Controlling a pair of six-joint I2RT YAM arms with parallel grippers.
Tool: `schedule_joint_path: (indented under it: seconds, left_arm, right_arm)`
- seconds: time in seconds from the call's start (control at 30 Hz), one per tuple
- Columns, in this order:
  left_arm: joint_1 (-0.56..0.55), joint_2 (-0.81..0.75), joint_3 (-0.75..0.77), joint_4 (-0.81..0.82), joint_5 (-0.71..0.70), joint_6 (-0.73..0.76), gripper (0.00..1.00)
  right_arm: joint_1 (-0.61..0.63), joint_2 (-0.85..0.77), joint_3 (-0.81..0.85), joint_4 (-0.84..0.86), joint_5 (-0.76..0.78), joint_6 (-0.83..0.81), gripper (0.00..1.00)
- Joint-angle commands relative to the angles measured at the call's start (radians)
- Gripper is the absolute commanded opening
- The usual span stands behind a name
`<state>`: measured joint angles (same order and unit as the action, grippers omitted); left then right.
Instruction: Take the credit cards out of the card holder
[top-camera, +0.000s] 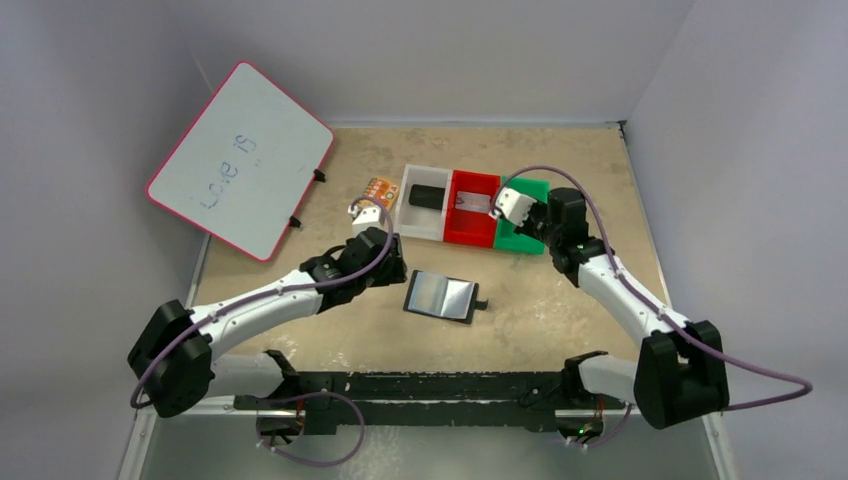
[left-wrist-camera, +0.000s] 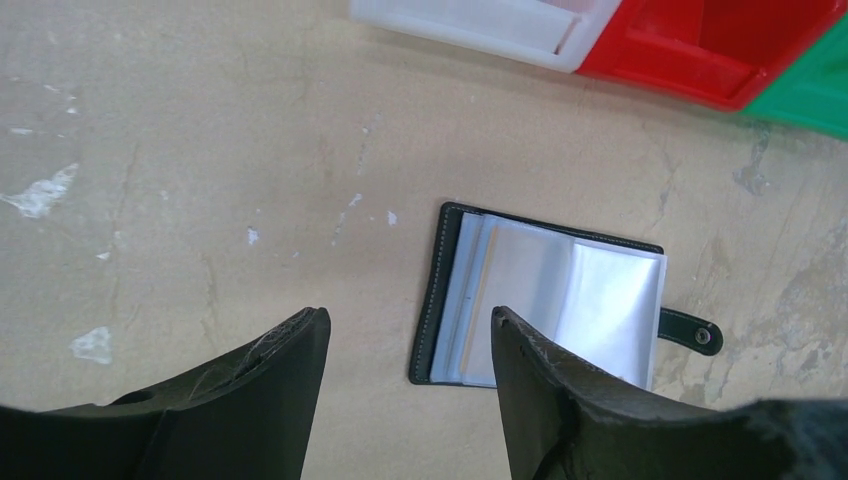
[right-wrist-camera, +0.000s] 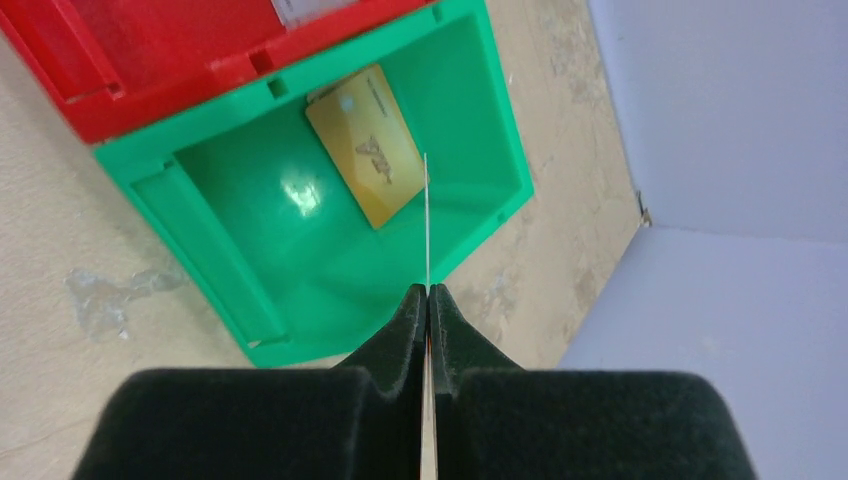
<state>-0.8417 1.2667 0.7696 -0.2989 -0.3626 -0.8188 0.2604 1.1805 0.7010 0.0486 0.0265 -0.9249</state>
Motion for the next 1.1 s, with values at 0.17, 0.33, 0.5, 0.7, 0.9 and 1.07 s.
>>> schedule_joint_path:
  seconds: [0.17, 0.33, 0.5, 0.7, 0.9, 1.07]
  left_arm:
    - [0.122, -0.135, -0.042, -0.027, 0.074, 0.067, 0.62]
    - [0.150, -0.167, -0.050, -0.040, 0.081, 0.076, 0.63]
    - [0.174, -0.191, -0.058, -0.057, 0.085, 0.081, 0.66]
    - [0.181, -0.215, -0.058, -0.070, 0.085, 0.080, 0.66]
    - [0.183, -0.215, -0.054, -0.071, 0.087, 0.081, 0.66]
    - [0.185, -0.220, -0.051, -0.075, 0.091, 0.081, 0.67]
  right_arm:
    - [-0.003, 0.110, 0.147, 0.055, -0.145, -0.159, 0.00]
    - [-0.008, 0.178, 0.144, 0.067, -0.149, -0.197, 0.00]
    - [-0.016, 0.223, 0.125, 0.130, -0.152, -0.217, 0.00]
    - [-0.025, 0.278, 0.143, 0.131, -0.134, -0.225, 0.00]
    - [-0.040, 0.305, 0.129, 0.163, -0.136, -0.231, 0.00]
    - [-0.049, 0.366, 0.124, 0.211, -0.147, -0.231, 0.00]
